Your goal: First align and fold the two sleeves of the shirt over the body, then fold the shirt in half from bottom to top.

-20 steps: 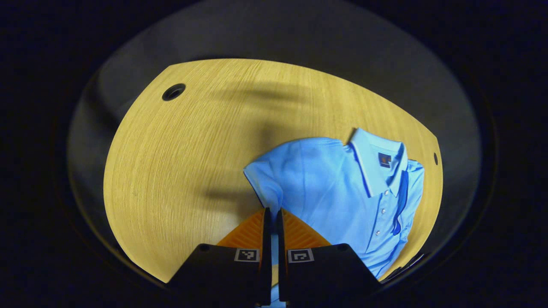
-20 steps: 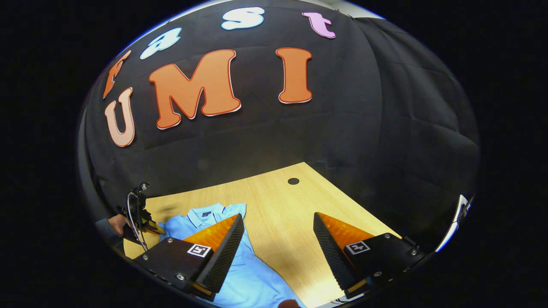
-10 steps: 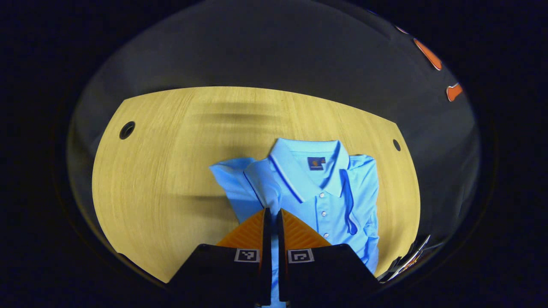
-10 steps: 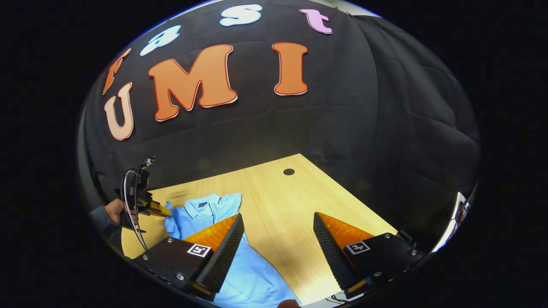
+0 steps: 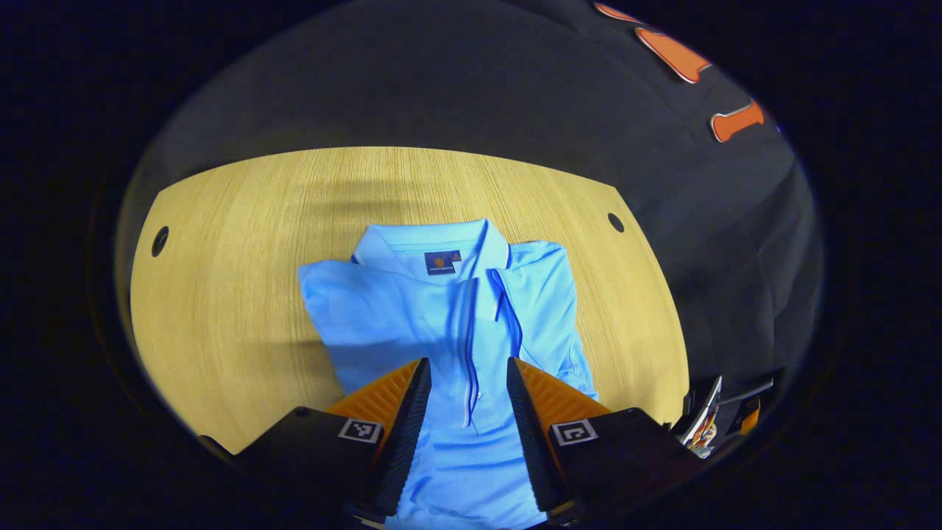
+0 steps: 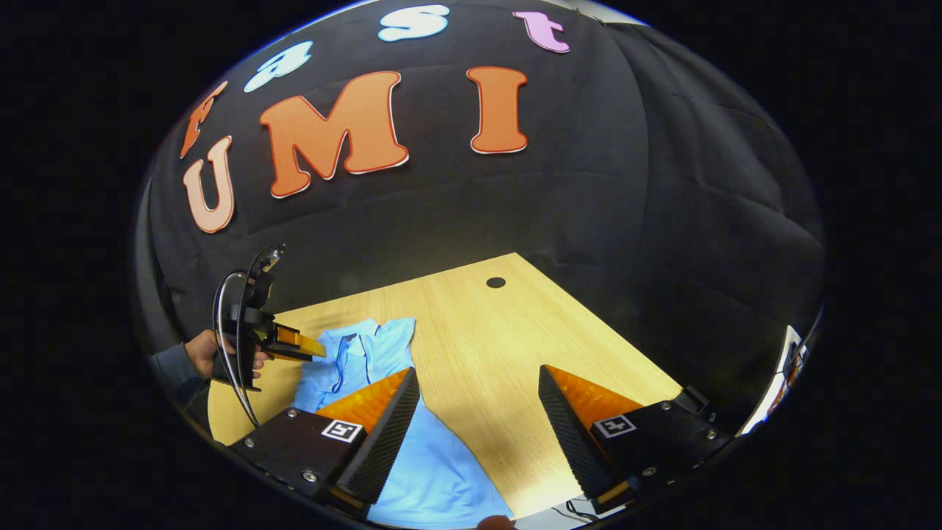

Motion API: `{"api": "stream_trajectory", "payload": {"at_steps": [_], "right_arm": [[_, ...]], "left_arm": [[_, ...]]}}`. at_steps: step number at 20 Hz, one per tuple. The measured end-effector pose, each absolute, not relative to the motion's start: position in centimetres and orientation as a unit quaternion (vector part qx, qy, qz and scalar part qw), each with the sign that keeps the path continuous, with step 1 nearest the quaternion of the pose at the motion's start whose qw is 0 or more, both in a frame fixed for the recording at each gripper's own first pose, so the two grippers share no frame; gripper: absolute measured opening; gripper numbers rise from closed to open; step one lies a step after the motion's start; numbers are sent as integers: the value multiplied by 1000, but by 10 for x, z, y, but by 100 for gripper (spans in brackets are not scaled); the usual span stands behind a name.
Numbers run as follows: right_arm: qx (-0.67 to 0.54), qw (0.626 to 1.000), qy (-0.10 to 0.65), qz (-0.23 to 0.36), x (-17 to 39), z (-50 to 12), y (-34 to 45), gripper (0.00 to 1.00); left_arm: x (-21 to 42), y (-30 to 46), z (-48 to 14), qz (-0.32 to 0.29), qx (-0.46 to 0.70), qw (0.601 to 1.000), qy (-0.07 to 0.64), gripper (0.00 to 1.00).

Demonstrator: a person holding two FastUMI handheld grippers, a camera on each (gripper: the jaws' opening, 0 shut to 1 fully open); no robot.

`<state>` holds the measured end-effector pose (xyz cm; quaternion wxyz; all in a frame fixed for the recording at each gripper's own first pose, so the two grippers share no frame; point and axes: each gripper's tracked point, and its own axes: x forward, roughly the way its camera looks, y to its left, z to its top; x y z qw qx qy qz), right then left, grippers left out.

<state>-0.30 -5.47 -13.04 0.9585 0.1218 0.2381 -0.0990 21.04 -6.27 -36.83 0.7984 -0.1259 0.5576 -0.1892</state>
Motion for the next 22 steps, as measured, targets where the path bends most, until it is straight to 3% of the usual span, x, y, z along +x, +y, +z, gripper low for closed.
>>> {"api": "stream_trajectory", "payload": {"at_steps": [4,10,22], "right_arm": [[118,961,242,-64,-7,-136,-50,98],[110,956,273,-16,-26,-164,-41,98],[71,932,348,69,-82,-246,-2,99]], "left_arm": [[177,-48,-346,-184,-92,819,536,100],[102,-33,-321,-174,-113,829,519,100],[-71,25,-354,-108,-72,831,542,100]]}}
